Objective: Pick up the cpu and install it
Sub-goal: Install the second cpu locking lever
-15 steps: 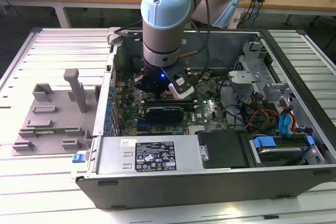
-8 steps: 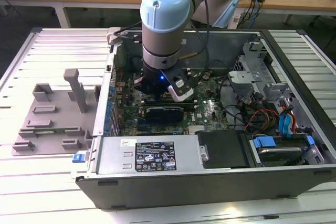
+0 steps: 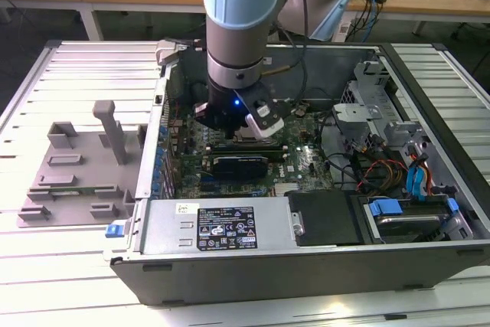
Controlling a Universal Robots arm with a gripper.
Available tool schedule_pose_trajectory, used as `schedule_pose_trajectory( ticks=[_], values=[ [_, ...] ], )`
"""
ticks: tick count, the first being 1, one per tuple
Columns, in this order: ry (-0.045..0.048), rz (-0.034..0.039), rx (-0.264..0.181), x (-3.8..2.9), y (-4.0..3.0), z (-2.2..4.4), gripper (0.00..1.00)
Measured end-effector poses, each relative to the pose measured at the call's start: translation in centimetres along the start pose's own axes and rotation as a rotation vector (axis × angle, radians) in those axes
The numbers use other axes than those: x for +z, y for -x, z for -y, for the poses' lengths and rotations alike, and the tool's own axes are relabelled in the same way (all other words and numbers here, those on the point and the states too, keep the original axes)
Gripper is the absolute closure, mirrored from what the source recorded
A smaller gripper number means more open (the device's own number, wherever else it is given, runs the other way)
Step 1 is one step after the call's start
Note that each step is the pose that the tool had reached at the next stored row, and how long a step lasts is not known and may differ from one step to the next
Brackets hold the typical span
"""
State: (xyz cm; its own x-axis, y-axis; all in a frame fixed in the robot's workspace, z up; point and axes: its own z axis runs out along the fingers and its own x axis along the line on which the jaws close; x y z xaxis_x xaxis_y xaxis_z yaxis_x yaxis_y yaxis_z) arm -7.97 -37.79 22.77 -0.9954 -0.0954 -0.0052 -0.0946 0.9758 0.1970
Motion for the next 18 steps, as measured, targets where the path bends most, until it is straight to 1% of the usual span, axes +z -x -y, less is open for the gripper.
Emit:
schedule_pose_trajectory(
  ticks=[1,4,5,6,7,8,11,13,17,18],
  values=[
    [-0.0052,-0.0001,0.001,-0.27,0.01,-0.06,0.89],
    [-0.0056,-0.0002,0.002,-0.28,0.02,-0.06,0.89],
    [-0.0057,-0.0003,0.002,-0.28,0.47,-0.02,0.89],
    [-0.0059,-0.0002,0.002,-0.29,1.78,0.11,0.89],
    [-0.0063,0.0000,0.003,-0.31,3.26,0.25,0.89],
    [-0.0065,0.0001,0.004,-0.31,3.94,0.33,0.89],
    [-0.0065,0.0026,0.016,-0.13,4.04,-0.29,0.89],
    [-0.0066,0.0060,0.034,0.06,4.11,-0.93,0.89],
    [-0.0066,0.0083,0.045,0.22,4.16,-1.49,0.89],
    [-0.0077,0.0090,0.049,0.27,4.19,-1.74,0.89]
  ],
)
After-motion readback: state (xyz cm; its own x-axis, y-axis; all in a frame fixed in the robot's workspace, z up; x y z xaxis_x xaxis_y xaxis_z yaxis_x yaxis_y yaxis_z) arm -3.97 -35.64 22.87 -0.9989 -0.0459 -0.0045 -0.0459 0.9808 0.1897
